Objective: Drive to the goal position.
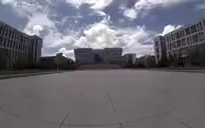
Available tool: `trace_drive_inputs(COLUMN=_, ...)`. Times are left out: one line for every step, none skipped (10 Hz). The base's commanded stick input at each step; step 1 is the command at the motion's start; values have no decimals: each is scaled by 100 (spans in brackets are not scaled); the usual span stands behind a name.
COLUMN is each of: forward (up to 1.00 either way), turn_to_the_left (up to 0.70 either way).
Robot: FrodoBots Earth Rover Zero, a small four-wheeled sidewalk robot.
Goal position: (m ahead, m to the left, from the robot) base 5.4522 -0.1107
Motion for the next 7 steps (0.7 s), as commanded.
trace_drive_inputs(forward=70, turn_to_the_left=-20)
trace_drive_inputs(forward=70, turn_to_the_left=-6)
trace_drive_inputs(forward=70, turn_to_the_left=4)
trace_drive_inputs(forward=70, turn_to_the_left=8)
trace_drive_inputs(forward=70, turn_to_the_left=3)
trace_drive_inputs(forward=70, turn_to_the_left=2)
trace_drive_inputs(forward=70, turn_to_the_left=2)
